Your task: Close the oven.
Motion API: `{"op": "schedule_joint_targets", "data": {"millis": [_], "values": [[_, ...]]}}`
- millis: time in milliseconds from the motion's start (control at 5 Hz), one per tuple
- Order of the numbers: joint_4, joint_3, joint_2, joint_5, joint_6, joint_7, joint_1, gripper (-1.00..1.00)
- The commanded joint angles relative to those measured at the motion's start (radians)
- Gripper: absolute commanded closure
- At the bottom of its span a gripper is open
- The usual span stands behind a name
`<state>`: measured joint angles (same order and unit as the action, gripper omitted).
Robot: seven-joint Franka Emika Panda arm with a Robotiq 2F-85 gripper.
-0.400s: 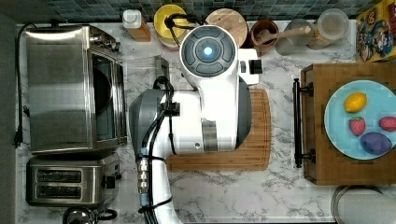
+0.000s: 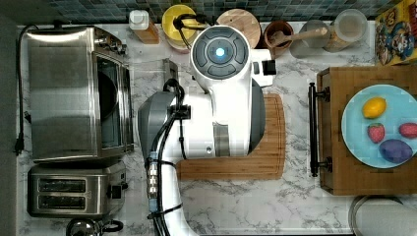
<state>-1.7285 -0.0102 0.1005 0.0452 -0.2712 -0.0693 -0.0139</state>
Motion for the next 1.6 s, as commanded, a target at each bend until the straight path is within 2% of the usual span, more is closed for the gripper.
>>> {"op": "schedule_joint_targets", "data": {"millis": [200,400,600,800,1000,1200,1400,1600], "values": [[-0.158,0.016,0.031,-0.252,-0.128,-0.641,0.102,1.00],[-0.248,0.008,0.015,-0.388,-0.228,-0.856,0.131,1.00],[-0.302,0.008,0.012,-0.574,-0.243,-1.055,0.152,1.00],[-0.328,-0.012,0.048,-0.681,-0.221,-1.179,0.142,1.00],[-0.314,-0.041,0.116,-0.694,-0.232,-1.237,0.123,1.00],[-0.309,-0.059,0.178,-0.747,-0.302,-1.288,0.127,1.00],[-0.314,-0.077,0.203,-0.846,-0.403,-1.359,0.142,1.00],[-0.268,-0.085,0.248,-0.863,-0.405,-1.358,0.150,1.00]]}}
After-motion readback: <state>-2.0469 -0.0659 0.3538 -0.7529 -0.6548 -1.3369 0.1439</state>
